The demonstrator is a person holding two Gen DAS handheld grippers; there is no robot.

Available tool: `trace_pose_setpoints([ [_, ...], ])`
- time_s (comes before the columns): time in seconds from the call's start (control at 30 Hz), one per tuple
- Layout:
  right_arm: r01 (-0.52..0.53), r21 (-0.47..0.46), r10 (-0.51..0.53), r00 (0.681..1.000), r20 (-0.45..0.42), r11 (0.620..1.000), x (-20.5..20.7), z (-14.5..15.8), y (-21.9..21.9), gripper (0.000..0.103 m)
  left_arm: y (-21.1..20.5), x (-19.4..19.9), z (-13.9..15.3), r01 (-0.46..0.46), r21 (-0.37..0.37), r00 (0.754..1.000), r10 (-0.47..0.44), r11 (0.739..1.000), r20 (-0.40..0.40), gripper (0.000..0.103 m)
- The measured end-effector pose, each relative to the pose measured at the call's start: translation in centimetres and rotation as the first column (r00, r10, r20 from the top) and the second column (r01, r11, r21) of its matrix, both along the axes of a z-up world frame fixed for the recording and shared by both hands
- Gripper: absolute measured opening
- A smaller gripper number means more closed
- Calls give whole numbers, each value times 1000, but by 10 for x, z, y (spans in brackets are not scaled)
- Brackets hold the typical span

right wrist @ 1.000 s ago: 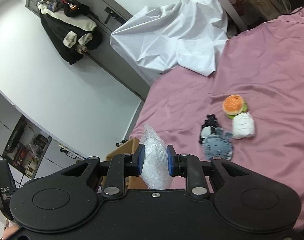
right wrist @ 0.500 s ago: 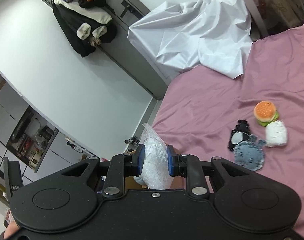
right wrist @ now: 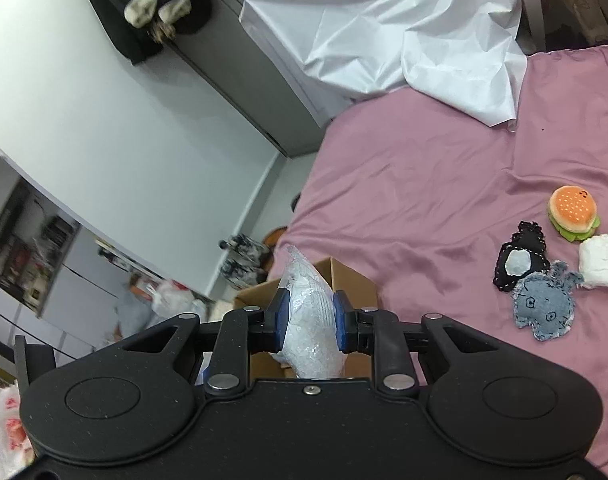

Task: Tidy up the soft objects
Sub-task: 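Carry the tissue pack with the left gripper while the right gripper carries the plastic bag to the box, then open both grippers to drop the tissue pack and plastic bag into the box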

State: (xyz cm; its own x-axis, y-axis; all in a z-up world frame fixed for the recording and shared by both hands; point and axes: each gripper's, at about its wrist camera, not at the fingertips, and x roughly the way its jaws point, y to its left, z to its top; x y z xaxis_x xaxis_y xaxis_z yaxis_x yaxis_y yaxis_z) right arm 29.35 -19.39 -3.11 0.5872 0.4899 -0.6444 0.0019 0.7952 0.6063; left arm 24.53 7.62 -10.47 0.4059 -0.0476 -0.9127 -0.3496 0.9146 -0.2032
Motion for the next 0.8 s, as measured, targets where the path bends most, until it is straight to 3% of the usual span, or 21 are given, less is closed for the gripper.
trace_pose_setpoints([
  [0.3, 14, -49, -16, 999, -48, 999, 18, -8, 18, 23, 2, 18, -14, 22, 34, 998, -20, 999, -53, 52],
  [0.63, 35, -90, -37, 999, -28, 995, 28, -2, 41, 28, 9, 17, 5, 16, 2, 1000, -16, 1000, -26, 62],
  [0.7, 21, -92, -23, 999, -25, 996, 26, 2, 44, 47, 7, 16, 8, 27, 17, 999, -27, 999, -23, 70],
  [0.8, 18, -95, -18, 1000, -6, 995, 20, 8, 40, 60, 3, 12, 16, 37, 40, 999, -36, 999, -14, 80],
])
